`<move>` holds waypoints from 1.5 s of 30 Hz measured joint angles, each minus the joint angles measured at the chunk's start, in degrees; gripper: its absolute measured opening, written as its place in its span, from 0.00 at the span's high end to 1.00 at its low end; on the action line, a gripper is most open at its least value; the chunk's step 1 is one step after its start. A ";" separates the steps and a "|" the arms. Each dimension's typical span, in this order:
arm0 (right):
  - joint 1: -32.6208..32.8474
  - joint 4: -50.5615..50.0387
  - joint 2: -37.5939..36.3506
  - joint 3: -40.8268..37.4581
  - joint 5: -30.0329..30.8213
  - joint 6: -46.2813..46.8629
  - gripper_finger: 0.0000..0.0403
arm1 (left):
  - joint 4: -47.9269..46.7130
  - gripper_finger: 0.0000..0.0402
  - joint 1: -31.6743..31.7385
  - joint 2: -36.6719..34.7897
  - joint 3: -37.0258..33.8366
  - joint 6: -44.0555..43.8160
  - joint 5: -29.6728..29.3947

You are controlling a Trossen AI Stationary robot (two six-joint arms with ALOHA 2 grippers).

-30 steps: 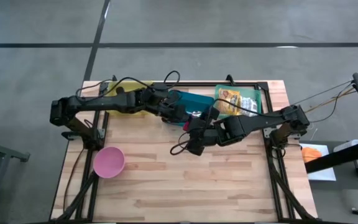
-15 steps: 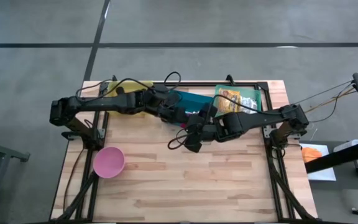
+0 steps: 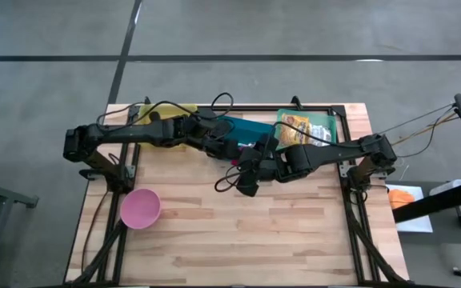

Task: Pick & Place Food Item
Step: Put the red seasoning can into the yellow bin

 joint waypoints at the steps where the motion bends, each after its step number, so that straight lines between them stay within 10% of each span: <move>1: 0.00 0.00 0.00 0.00 0.00 0.02 0.31 | 0.01 0.45 0.00 0.00 0.00 0.00 0.00; 9: 0.13 0.60 -0.18 0.09 0.46 0.20 0.04 | -1.26 0.45 0.11 0.38 -0.33 0.20 -1.06; 26: 0.22 -0.25 -1.28 0.07 0.27 0.19 0.17 | -1.31 0.45 2.14 -0.83 -0.18 0.86 0.55; 45: 0.72 -12.37 -11.10 0.04 0.74 10.40 0.17 | -21.88 0.45 18.74 -7.34 1.68 8.52 -4.01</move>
